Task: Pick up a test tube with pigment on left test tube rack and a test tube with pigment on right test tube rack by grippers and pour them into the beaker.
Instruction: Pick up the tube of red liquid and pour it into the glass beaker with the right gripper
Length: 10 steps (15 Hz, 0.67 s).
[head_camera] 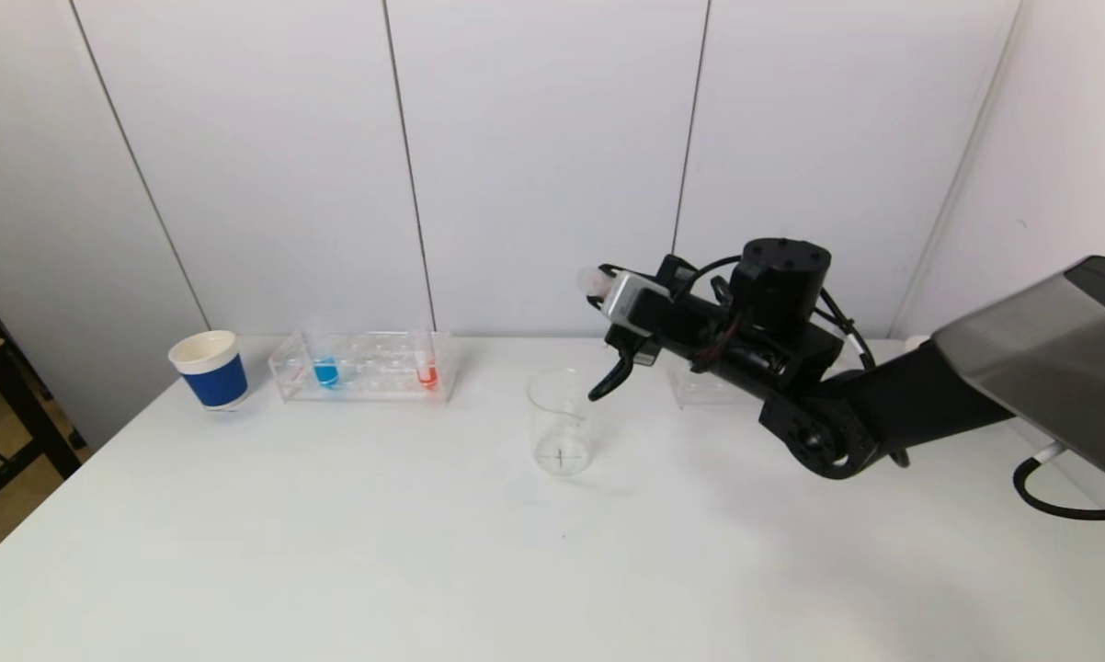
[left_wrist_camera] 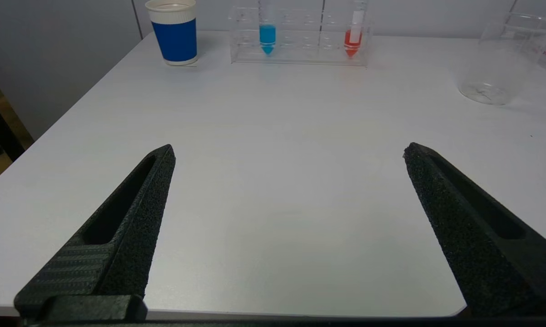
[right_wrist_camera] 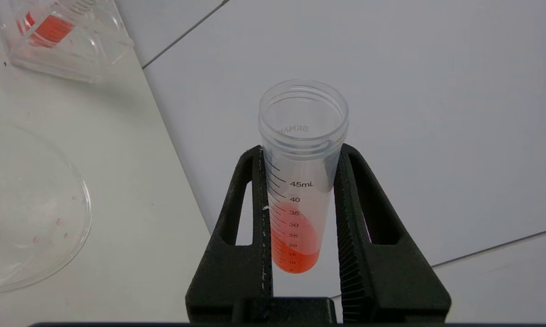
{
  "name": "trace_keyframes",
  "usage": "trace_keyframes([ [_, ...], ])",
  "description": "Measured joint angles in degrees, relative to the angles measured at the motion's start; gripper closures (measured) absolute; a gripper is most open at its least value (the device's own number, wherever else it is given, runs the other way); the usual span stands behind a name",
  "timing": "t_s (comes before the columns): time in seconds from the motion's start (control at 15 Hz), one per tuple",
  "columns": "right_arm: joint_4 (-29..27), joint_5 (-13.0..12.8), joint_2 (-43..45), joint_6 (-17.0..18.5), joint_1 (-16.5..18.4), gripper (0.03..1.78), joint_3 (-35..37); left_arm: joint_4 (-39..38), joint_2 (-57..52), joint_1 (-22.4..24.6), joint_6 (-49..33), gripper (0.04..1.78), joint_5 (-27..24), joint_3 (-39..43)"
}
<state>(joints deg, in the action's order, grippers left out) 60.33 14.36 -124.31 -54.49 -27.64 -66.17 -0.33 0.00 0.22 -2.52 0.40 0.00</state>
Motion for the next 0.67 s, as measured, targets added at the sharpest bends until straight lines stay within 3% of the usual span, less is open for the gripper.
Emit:
trace_keyframes([
  [0.67,1.77,0.02,-0.85,-5.03,-0.34,1.35,3.90,0.00,0.00,0.02,0.02,0.06,0.00,0.00],
])
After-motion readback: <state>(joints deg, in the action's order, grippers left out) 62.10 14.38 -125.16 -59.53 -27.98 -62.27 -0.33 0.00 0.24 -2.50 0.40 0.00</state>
